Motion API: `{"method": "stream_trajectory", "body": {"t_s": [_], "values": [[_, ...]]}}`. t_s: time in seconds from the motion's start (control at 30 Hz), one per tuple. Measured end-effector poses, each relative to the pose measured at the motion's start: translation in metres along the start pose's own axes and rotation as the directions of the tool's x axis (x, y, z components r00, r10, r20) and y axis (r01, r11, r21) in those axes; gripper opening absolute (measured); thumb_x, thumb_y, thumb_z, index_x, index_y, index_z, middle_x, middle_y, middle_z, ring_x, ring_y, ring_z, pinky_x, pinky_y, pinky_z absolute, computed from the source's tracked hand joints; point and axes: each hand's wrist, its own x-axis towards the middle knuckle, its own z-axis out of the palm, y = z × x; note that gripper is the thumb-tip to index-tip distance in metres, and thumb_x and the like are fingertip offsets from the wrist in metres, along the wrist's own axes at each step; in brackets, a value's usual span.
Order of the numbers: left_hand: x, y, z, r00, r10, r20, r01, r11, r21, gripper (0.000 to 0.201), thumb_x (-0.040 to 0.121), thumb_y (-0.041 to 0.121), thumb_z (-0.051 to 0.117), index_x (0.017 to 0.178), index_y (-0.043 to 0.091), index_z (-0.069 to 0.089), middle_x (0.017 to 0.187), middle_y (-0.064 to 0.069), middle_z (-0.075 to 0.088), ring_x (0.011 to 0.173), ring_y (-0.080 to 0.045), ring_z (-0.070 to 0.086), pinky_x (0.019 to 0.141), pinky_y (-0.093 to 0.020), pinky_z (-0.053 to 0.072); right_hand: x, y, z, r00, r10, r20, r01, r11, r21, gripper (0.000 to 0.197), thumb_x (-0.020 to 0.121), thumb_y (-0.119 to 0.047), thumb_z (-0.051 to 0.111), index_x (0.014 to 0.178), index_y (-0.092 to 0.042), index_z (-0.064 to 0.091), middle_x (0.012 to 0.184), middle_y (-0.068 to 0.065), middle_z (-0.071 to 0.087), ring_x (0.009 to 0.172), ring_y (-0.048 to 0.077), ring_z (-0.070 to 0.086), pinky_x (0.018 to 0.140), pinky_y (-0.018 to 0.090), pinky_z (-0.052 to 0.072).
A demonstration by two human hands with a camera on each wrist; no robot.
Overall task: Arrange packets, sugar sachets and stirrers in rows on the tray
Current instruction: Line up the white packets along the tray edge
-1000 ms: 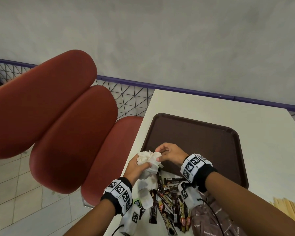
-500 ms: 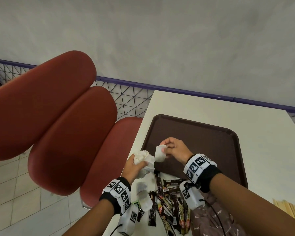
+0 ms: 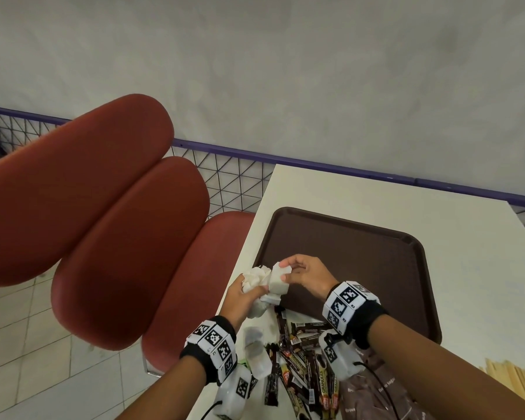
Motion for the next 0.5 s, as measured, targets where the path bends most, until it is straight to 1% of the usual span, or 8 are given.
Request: {"method": "stream_trajectory", "body": {"t_s": [0.07, 0.13, 0.17, 0.23, 0.3, 0.37, 0.43, 0.5], "values": [[0.000, 0.001, -0.001, 1.000, -0.004, 0.002, 0.004, 1.000, -0.009, 0.043, 0.061, 0.023, 0.071, 0.102, 0.016, 0.061, 0.102, -0.015, 0.067, 0.093, -0.031, 0.063, 0.087, -0.047, 0.050, -0.001, 0.000, 0.000, 0.999, -0.005, 0.032, 0.005, 1.000, -0.020, 0.027, 0.074, 0.006, 0.068, 0.093, -0.013, 0.064, 0.106, 0.013, 0.062, 0.090, 0.018, 0.057, 0.084, 0.027, 0.050], [0.000, 0.001, -0.002, 1.000, -0.007, 0.004, 0.008, 1.000, -0.009, 0.040, 0.063, 0.020, 0.072, 0.102, 0.016, 0.061, 0.103, -0.016, 0.067, 0.091, -0.030, 0.063, 0.085, -0.046, 0.050, -0.002, 0.000, 0.001, 0.999, -0.007, 0.045, 0.009, 0.999, -0.041, 0.033, 0.075, 0.009, 0.066, 0.105, -0.005, 0.062, 0.105, 0.010, 0.060, 0.082, 0.012, 0.057, 0.073, 0.016, 0.050], [0.001, 0.001, -0.002, 1.000, -0.007, 0.004, 0.007, 1.000, -0.006, 0.037, 0.067, 0.017, 0.073, 0.102, 0.015, 0.061, 0.103, -0.017, 0.067, 0.091, -0.030, 0.063, 0.083, -0.045, 0.050, -0.002, 0.000, 0.001, 0.999, -0.007, 0.042, 0.008, 0.999, -0.039, 0.035, 0.075, 0.010, 0.065, 0.107, -0.004, 0.061, 0.105, 0.010, 0.060, 0.079, 0.009, 0.056, 0.068, 0.014, 0.051], [0.003, 0.001, -0.003, 1.000, -0.006, 0.000, 0.006, 1.000, 0.008, 0.032, 0.070, 0.014, 0.072, 0.100, 0.015, 0.062, 0.102, -0.017, 0.067, 0.090, -0.032, 0.063, 0.082, -0.045, 0.050, -0.001, 0.001, 0.002, 1.000, -0.015, 0.017, 0.015, 1.000, -0.015, 0.034, 0.076, 0.011, 0.064, 0.104, -0.008, 0.061, 0.109, 0.015, 0.061, 0.077, 0.008, 0.057, 0.065, 0.015, 0.052], [0.004, 0.002, -0.004, 1.000, -0.010, -0.016, 0.010, 1.000, 0.022, 0.034, 0.064, 0.019, 0.072, 0.097, 0.016, 0.063, 0.096, -0.013, 0.069, 0.090, -0.032, 0.064, 0.086, -0.048, 0.050, 0.000, 0.002, 0.002, 0.999, -0.022, -0.024, 0.022, 1.000, 0.011, 0.035, 0.076, 0.013, 0.063, 0.099, -0.012, 0.060, 0.112, 0.017, 0.062, 0.075, 0.010, 0.058, 0.064, 0.016, 0.052], [0.005, 0.003, -0.007, 1.000, -0.012, -0.029, 0.012, 0.999, 0.030, 0.036, 0.061, 0.022, 0.072, 0.096, 0.016, 0.063, 0.096, -0.013, 0.069, 0.092, -0.035, 0.065, 0.088, -0.052, 0.052, 0.004, 0.003, 0.000, 0.997, -0.031, -0.067, 0.032, 0.999, 0.006, 0.036, 0.076, 0.014, 0.061, 0.097, -0.015, 0.061, 0.110, 0.015, 0.062, 0.073, 0.011, 0.057, 0.066, 0.018, 0.051], [0.006, 0.005, -0.010, 0.999, -0.016, -0.044, 0.018, 0.999, 0.031, 0.034, 0.064, 0.019, 0.073, 0.095, 0.016, 0.063, 0.097, -0.015, 0.068, 0.093, -0.036, 0.065, 0.088, -0.054, 0.052, 0.008, 0.004, -0.004, 0.994, -0.046, -0.102, 0.044, 0.999, -0.021, 0.036, 0.076, 0.014, 0.060, 0.096, -0.017, 0.061, 0.110, 0.013, 0.062, 0.077, 0.015, 0.057, 0.074, 0.024, 0.051], [0.009, 0.007, -0.012, 0.998, -0.022, -0.065, 0.024, 0.999, 0.032, 0.026, 0.072, 0.011, 0.073, 0.094, 0.017, 0.062, 0.098, -0.015, 0.067, 0.089, -0.032, 0.064, 0.083, -0.049, 0.053, 0.013, 0.004, -0.008, 0.990, -0.044, -0.134, 0.038, 0.998, -0.042, 0.037, 0.076, 0.014, 0.059, 0.095, -0.018, 0.062, 0.112, 0.014, 0.062, 0.085, 0.020, 0.058, 0.082, 0.031, 0.051]]}}
